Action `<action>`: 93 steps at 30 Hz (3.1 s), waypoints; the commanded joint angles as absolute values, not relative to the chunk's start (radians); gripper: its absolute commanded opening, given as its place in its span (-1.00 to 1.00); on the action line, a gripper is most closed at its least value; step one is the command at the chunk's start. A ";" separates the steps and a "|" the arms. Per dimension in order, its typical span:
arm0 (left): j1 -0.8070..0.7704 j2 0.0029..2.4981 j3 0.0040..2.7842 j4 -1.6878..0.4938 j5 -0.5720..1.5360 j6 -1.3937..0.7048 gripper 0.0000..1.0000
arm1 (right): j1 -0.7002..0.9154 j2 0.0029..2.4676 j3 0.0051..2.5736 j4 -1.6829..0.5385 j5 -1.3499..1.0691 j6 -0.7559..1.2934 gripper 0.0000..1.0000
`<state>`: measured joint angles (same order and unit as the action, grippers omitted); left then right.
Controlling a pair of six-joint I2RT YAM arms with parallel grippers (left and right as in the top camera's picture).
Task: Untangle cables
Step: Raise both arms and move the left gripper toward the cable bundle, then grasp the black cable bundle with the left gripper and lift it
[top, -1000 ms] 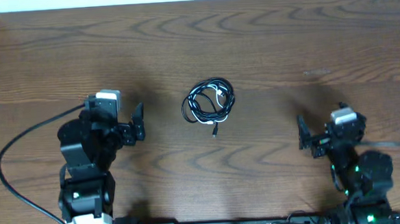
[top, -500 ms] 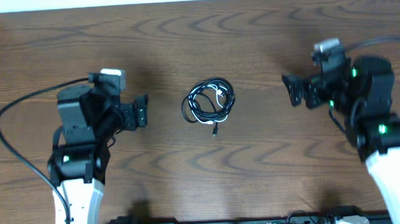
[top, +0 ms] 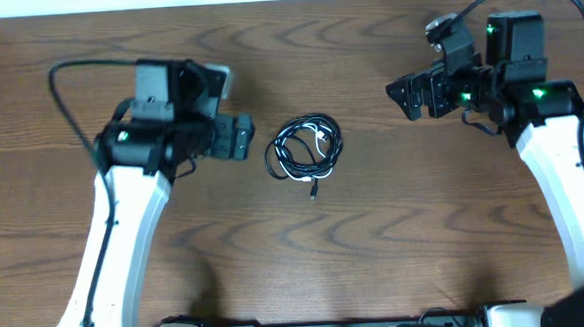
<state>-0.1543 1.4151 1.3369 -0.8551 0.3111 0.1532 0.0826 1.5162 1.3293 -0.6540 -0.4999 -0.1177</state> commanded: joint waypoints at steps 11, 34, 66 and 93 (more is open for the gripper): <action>-0.165 1.518 1.356 -0.823 0.512 0.072 0.79 | 0.094 1.546 1.345 -0.586 -0.551 -0.129 0.92; -0.296 1.843 1.356 -0.720 0.208 -0.250 0.27 | 0.123 1.655 1.345 -0.564 -0.514 -0.075 0.66; -0.300 2.016 1.343 -0.649 0.210 -0.019 -0.18 | 0.126 1.674 1.345 -0.564 -0.514 -0.075 0.70; -0.300 1.520 1.381 -0.543 0.440 -0.198 -0.85 | 0.145 1.674 1.345 -0.532 -0.515 0.004 0.70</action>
